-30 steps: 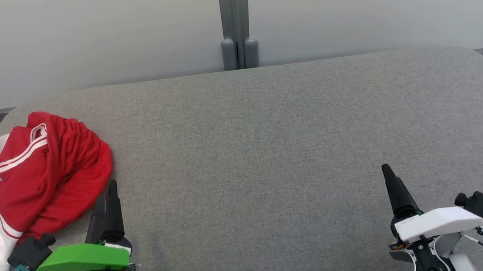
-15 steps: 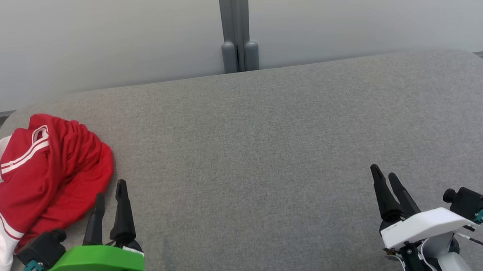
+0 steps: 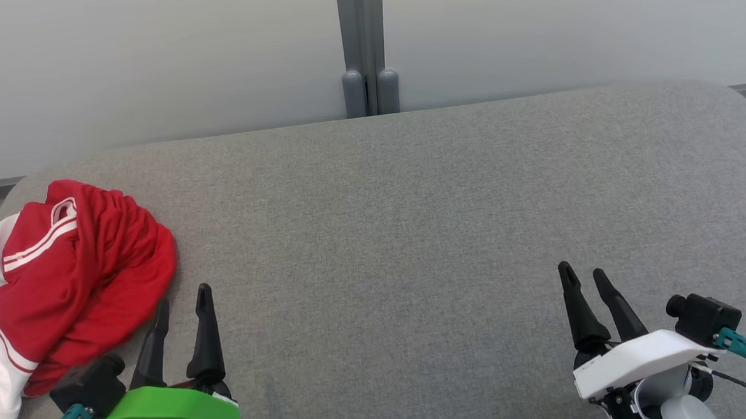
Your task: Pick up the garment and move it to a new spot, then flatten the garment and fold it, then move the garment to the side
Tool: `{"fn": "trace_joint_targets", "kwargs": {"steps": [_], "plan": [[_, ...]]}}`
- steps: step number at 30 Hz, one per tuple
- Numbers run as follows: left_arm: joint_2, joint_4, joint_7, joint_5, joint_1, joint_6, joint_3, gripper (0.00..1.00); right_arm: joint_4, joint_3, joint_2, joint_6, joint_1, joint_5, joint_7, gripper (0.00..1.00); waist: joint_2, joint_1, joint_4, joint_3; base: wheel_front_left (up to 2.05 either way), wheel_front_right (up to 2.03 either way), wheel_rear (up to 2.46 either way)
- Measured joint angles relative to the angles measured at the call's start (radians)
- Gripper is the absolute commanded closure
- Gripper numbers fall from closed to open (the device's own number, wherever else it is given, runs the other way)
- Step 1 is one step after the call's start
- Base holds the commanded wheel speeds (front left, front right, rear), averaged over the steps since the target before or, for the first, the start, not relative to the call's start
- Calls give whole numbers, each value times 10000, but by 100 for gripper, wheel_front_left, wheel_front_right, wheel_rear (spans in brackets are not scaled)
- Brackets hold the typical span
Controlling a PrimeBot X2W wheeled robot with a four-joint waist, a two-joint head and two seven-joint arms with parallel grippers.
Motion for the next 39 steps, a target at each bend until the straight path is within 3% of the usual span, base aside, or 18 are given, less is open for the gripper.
{"fn": "trace_joint_targets", "kwargs": {"steps": [19,39], "plan": [[42,63,-499,1923,142,-6,-222,0,-188,265,-23,2,58,-1960,-493,0,0,0,66,25,0,0,0],[-115,309,-922,3409,256,-307,27,0,-242,451,-40,4,155,-3772,-917,0,0,0,36,-135,0,0,0]]}}
